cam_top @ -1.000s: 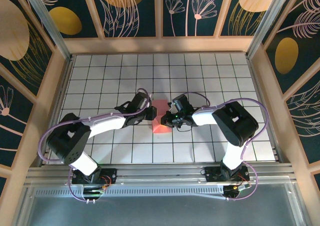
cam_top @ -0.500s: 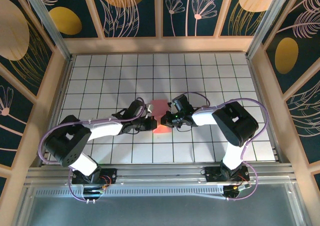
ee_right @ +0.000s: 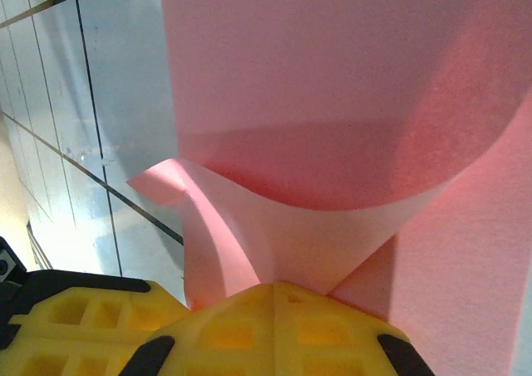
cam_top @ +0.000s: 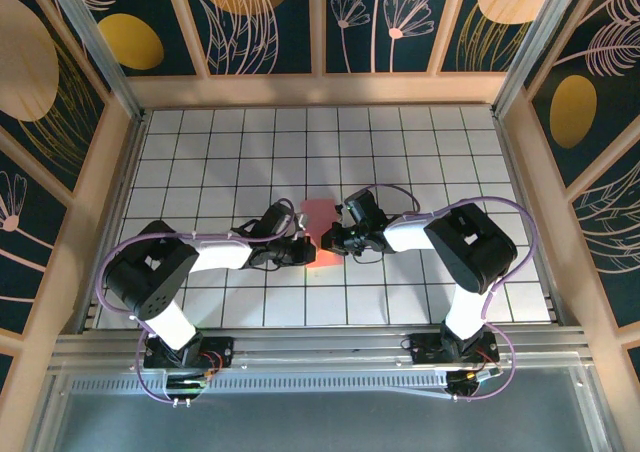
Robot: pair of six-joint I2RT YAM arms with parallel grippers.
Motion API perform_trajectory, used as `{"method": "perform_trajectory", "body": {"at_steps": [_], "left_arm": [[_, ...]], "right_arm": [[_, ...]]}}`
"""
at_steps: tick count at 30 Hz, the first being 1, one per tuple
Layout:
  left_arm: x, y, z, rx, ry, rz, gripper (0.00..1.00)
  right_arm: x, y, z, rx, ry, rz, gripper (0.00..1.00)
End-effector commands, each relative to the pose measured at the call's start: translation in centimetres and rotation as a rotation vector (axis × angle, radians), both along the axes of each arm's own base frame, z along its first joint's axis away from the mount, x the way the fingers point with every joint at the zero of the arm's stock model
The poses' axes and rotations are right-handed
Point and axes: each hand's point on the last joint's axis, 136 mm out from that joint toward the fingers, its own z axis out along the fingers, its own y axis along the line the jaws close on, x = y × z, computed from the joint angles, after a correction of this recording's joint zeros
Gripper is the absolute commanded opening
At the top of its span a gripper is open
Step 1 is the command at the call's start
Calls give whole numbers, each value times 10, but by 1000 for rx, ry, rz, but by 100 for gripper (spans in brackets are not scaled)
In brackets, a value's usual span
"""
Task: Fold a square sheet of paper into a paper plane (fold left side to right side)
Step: Fold the triangle a second time at the center of the table.
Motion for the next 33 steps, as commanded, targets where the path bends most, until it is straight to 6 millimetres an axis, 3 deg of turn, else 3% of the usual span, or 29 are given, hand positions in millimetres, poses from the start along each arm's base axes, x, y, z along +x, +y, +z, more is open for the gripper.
{"method": "perform_trajectory", "body": {"at_steps": [1, 19, 28, 33], "left_arm": [[-1, 3, -7, 10, 19, 12, 2], [-9, 15, -22, 62, 44, 15, 1], [-15, 26, -35, 119, 58, 20, 0], [-16, 28, -39, 132, 59, 14, 0]], "right_arm": [[-17, -15, -27, -118, 54, 5, 0], [-15, -13, -24, -116, 48, 16, 0], [-1, 6, 20, 5, -58, 31, 0], [-2, 11, 28, 31, -91, 41, 0]]}}
